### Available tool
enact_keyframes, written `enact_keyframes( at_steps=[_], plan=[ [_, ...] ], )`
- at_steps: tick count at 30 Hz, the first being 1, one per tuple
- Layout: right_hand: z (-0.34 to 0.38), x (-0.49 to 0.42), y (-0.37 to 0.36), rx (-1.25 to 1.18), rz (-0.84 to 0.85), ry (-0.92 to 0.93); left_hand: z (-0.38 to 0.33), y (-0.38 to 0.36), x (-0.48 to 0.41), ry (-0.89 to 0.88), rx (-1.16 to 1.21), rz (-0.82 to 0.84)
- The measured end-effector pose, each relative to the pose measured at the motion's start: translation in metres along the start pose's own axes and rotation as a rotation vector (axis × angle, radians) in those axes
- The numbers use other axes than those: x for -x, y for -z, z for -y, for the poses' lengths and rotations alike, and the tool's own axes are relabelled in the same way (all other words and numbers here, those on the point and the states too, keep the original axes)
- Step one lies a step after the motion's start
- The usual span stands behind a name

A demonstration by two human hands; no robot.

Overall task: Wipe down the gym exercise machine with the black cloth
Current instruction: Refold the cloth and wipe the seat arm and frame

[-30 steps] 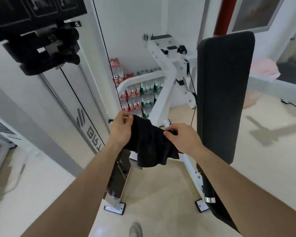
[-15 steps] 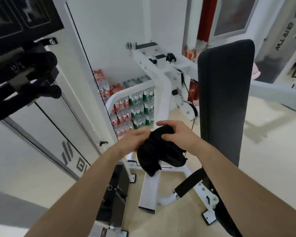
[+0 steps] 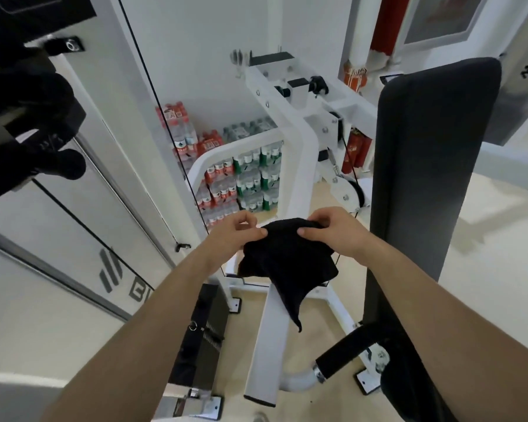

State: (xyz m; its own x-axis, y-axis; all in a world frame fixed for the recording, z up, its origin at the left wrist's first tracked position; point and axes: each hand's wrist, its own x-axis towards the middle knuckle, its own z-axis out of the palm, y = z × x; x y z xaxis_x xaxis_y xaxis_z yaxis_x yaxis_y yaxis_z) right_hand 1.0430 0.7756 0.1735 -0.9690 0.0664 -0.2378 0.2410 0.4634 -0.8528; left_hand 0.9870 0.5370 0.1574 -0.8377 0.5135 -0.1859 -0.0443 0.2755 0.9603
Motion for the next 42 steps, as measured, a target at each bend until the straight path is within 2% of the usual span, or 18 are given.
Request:
enact_keyframes(
  at_steps=[4, 8, 11, 13, 16, 20, 22, 24, 28, 31, 33, 35, 38, 42],
  plan=[
    [-0.004, -0.004, 0.008, -0.174, 0.148, 0.031, -0.003, 0.001, -0.002, 0.125, 0.034, 0.043],
    [0.007, -0.012, 0.007, -0.026, 0.225, 0.111, -0.006, -0.007, -0.004, 0.140, -0.084, 0.129],
    [0.017, -0.019, 0.005, 0.099, 0.207, 0.152, -0.009, -0.009, -0.006, 0.109, -0.120, 0.177],
    [0.019, -0.020, 0.010, 0.141, 0.212, 0.098, -0.006, -0.003, -0.008, 0.063, -0.135, 0.121],
    [0.015, -0.019, 0.020, 0.168, 0.344, -0.006, -0.003, 0.008, -0.012, 0.015, -0.076, 0.049],
    [0.010, -0.019, 0.027, -0.035, 0.456, -0.125, -0.005, 0.013, -0.024, 0.027, -0.185, 0.091],
    [0.008, -0.024, 0.032, -0.132, 0.405, -0.215, -0.010, 0.017, -0.034, 0.047, -0.201, 0.129],
    [0.002, -0.033, 0.036, -0.128, 0.299, -0.233, -0.013, 0.021, -0.047, 0.066, -0.249, 0.117],
    [-0.025, -0.060, 0.029, 0.179, -0.012, -0.144, -0.001, 0.002, -0.075, 0.018, -0.555, -0.097],
    [-0.046, -0.056, -0.004, 0.384, -0.379, -0.090, 0.015, -0.035, -0.071, 0.093, -0.407, -0.190],
    [-0.054, -0.040, -0.036, 0.263, -0.520, -0.094, 0.028, -0.057, -0.064, 0.211, -0.287, -0.161],
    [-0.062, -0.026, -0.072, 0.017, -0.460, -0.175, 0.039, -0.074, -0.051, 0.287, -0.292, -0.140],
    [-0.069, -0.015, -0.114, -0.308, -0.301, -0.192, 0.057, -0.083, -0.037, 0.262, -0.205, -0.121],
    [-0.077, -0.033, -0.119, -0.556, -0.239, -0.198, 0.056, -0.078, -0.052, 0.203, -0.142, -0.038]
  ],
)
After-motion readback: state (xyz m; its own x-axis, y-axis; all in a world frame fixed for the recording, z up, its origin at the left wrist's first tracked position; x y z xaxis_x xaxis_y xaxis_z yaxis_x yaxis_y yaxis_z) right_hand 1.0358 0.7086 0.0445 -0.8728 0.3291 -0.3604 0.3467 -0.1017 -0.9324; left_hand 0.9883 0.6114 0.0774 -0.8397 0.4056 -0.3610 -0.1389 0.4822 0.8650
